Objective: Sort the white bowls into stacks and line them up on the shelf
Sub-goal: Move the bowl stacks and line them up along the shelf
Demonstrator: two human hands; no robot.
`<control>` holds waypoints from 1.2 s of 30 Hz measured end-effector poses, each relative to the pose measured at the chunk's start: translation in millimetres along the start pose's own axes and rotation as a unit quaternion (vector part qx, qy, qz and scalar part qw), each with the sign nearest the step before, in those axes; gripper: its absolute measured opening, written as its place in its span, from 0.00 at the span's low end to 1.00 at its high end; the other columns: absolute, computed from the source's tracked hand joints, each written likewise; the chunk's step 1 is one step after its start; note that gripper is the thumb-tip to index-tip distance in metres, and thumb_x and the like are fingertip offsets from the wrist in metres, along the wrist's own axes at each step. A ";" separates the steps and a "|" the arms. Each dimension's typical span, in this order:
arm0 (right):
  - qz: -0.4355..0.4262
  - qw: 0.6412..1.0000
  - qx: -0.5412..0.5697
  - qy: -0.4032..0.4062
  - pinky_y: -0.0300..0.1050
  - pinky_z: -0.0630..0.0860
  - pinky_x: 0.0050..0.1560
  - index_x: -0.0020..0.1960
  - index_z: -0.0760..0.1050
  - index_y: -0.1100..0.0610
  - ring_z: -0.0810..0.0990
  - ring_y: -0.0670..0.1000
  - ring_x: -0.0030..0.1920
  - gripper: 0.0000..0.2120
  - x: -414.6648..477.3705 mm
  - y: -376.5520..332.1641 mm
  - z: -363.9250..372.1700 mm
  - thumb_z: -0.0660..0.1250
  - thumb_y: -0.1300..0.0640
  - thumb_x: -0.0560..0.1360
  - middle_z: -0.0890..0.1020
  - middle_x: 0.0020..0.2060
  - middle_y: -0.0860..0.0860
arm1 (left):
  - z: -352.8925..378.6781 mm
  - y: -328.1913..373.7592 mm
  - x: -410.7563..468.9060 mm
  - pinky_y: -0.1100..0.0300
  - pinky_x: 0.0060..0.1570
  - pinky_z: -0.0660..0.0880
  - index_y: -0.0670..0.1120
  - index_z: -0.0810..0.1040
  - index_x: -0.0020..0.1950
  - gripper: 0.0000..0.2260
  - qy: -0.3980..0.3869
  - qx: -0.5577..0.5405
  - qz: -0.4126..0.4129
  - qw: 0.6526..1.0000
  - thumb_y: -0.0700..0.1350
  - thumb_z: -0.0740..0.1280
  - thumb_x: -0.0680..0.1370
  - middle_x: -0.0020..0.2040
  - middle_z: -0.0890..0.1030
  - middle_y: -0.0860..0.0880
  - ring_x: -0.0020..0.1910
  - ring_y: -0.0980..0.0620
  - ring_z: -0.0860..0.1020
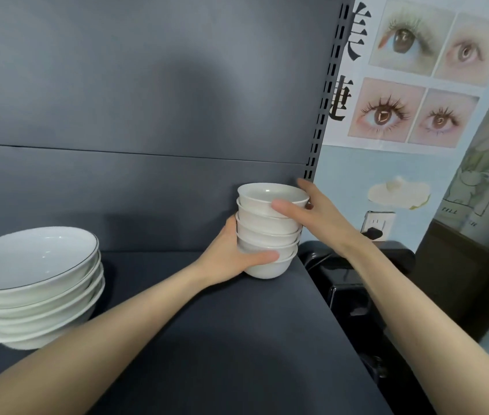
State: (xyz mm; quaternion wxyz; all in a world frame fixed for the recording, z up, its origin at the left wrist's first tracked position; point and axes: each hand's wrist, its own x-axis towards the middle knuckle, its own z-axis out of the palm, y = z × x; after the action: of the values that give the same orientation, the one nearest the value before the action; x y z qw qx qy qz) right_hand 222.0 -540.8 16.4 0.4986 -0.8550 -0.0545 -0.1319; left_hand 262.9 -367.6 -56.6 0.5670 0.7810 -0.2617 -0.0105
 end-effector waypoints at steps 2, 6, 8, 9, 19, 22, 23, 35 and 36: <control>-0.013 1.000 0.001 0.004 0.26 0.70 0.47 0.74 0.60 0.60 0.75 0.34 0.47 0.36 -1.1 3.7 0.7 0.70 0.49 0.73 0.75 0.62 0.44 | 2.6 -4.6 0.9 0.68 0.57 0.72 0.60 0.64 0.65 0.37 0.007 -0.015 0.005 1.000 0.54 0.79 0.62 0.61 0.74 0.64 0.60 0.67 0.74; -0.022 0.999 0.036 0.028 0.21 0.70 0.39 0.57 0.67 0.48 0.75 0.24 0.38 0.17 -1.1 12.6 5.7 0.70 0.55 0.73 0.75 0.46 0.36 | 3.7 -11.8 -0.3 0.67 0.57 0.72 0.53 0.61 0.72 0.42 0.024 -0.016 0.005 1.000 0.54 0.80 0.64 0.62 0.74 0.64 0.61 0.66 0.73; -0.028 0.997 0.058 0.036 0.21 0.70 0.39 0.57 0.65 0.48 0.75 0.24 0.38 0.18 -0.7 14.7 8.4 0.70 0.56 0.74 0.75 0.46 0.37 | 3.8 -13.4 -0.3 0.69 0.55 0.72 0.53 0.61 0.72 0.40 0.026 -0.012 0.002 1.000 0.52 0.79 0.65 0.61 0.73 0.64 0.60 0.66 0.73; -0.030 0.997 0.065 0.039 0.21 0.70 0.40 0.60 0.64 0.48 0.75 0.24 0.38 0.20 -0.9 15.9 9.4 0.70 0.56 0.74 0.75 0.47 0.36 | 4.1 -13.1 -0.6 0.69 0.55 0.72 0.53 0.61 0.72 0.41 0.026 -0.011 0.000 1.000 0.53 0.79 0.65 0.61 0.73 0.65 0.60 0.67 0.73; -0.052 0.994 0.088 0.028 0.20 0.70 0.41 0.74 0.60 0.60 0.74 0.23 0.40 0.33 0.2 17.6 8.0 0.70 0.56 0.74 0.74 0.49 0.35 | 3.9 -15.3 1.2 0.65 0.57 0.73 0.53 0.61 0.72 0.45 0.024 -0.037 -0.012 0.999 0.56 0.80 0.61 0.63 0.75 0.62 0.60 0.65 0.74; -0.048 0.994 0.093 0.011 0.20 0.70 0.42 0.74 0.59 0.57 0.76 0.30 0.49 0.35 -1.6 16.5 7.3 0.72 0.56 0.72 0.74 0.54 0.38 | 5.9 -15.1 0.6 0.68 0.52 0.75 0.53 0.62 0.71 0.45 0.036 -0.062 -0.026 0.997 0.54 0.81 0.59 0.61 0.76 0.61 0.58 0.65 0.75; -0.047 0.994 0.098 0.005 0.20 0.71 0.42 0.70 0.62 0.54 0.76 0.31 0.49 0.31 -2.0 17.3 6.7 0.72 0.58 0.72 0.74 0.54 0.39 | 6.7 -15.5 1.0 0.68 0.51 0.75 0.52 0.63 0.70 0.45 0.040 -0.067 -0.029 0.997 0.54 0.81 0.57 0.61 0.76 0.60 0.58 0.64 0.76; -0.065 0.992 0.102 -0.022 0.28 0.75 0.42 0.53 0.69 0.46 0.80 0.31 0.44 0.26 -4.8 20.6 7.4 0.75 0.68 0.67 0.79 0.50 0.41 | 7.0 -19.7 0.1 0.57 0.60 0.76 0.55 0.68 0.66 0.43 0.049 -0.059 -0.036 0.996 0.60 0.79 0.54 0.59 0.78 0.61 0.59 0.61 0.77; -0.067 0.992 0.103 -0.021 0.28 0.75 0.41 0.52 0.69 0.46 0.80 0.31 0.43 0.25 -5.3 20.3 7.8 0.75 0.69 0.67 0.79 0.49 0.41 | 7.0 -19.5 -0.2 0.58 0.60 0.76 0.55 0.67 0.66 0.43 0.049 -0.054 -0.036 0.997 0.61 0.78 0.55 0.59 0.78 0.61 0.58 0.61 0.77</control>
State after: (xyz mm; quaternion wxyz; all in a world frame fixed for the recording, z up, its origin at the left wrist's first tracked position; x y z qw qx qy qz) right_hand 222.8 -543.9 -5.8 0.5727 -0.7963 -0.1348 -0.1407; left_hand 268.3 -369.4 -76.5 0.6194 0.7579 -0.2045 -0.0065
